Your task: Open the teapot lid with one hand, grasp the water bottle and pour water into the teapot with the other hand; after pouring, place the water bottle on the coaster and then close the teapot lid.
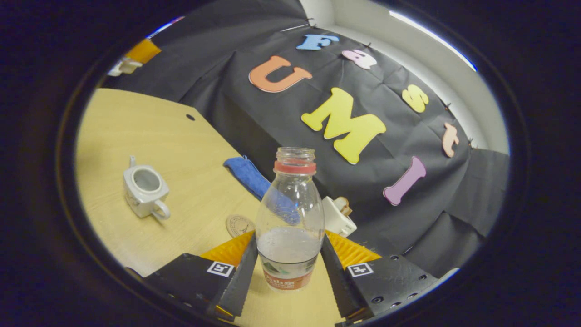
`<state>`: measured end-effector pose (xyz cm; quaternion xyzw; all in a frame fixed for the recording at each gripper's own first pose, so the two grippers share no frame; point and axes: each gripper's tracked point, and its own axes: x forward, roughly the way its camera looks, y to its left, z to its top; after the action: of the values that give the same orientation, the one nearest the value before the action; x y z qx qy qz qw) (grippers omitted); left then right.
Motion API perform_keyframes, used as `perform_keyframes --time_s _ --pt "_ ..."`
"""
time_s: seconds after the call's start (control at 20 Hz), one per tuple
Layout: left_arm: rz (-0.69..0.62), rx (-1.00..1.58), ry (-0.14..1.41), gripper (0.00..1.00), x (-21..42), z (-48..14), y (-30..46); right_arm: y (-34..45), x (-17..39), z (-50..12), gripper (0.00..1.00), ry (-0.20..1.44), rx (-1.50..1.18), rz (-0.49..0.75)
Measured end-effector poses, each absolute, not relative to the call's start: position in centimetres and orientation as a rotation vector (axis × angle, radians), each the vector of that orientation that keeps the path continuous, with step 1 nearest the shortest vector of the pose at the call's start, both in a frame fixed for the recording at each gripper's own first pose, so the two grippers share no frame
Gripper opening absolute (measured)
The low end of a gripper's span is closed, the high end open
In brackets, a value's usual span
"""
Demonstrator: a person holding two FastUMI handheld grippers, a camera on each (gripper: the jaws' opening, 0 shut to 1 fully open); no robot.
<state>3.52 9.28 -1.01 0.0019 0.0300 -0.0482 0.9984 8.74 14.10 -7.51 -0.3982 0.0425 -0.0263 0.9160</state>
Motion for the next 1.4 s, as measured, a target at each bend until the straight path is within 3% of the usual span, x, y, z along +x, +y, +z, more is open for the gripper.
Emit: perform_keyframes --time_s 0.75,1.4 --pt "-0.082 -0.018 0.069 0.03 3.5 -1.1 11.1 18.1 8.9 -9.1 0.75 -0.034 -1.426 -0.097" --pt "-0.065 -0.012 0.076 0.03 3.5 -1.3 11.7 19.4 9.8 -8.8 0.75 -0.104 -1.723 -0.111"
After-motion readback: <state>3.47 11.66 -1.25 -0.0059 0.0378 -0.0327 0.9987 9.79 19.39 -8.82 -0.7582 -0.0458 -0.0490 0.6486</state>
